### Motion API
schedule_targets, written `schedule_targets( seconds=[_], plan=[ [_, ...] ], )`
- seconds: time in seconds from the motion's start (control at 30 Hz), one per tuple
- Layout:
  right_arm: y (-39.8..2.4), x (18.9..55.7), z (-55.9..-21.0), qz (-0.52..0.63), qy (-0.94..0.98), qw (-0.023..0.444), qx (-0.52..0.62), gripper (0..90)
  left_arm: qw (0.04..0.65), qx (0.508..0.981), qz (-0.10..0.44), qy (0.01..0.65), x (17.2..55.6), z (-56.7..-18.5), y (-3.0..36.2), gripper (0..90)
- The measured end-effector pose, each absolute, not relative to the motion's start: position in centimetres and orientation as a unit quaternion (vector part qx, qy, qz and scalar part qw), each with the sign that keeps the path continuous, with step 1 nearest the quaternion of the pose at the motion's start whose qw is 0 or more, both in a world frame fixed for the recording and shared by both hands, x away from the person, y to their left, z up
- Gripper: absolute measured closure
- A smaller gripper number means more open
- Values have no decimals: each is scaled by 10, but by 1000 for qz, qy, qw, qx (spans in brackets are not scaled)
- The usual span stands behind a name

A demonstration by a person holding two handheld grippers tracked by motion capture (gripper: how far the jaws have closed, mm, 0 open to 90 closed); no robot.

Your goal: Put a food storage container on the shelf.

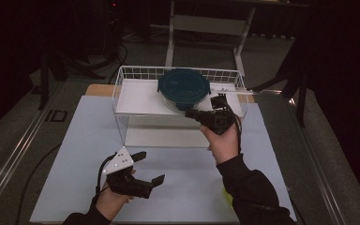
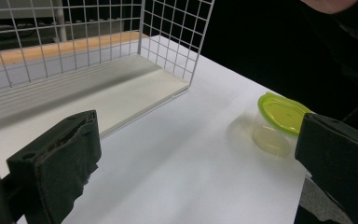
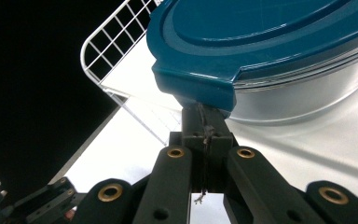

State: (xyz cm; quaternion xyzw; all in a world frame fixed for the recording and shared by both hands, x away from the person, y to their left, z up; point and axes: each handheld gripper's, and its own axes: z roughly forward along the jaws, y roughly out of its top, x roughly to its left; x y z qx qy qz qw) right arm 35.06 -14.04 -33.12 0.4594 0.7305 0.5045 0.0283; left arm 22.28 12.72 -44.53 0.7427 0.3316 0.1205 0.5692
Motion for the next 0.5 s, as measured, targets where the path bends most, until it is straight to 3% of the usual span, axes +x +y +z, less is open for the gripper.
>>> schedule_targets(
  seconds=[0.37,0.5],
  plan=[
    [-140,362,-331,503,725,40,469,893,570,742,123,331,224,-447,131,1],
    [-138,361,-332,507,728,31,461,845,573,740,120,330,224,-446,132,1]
  ],
)
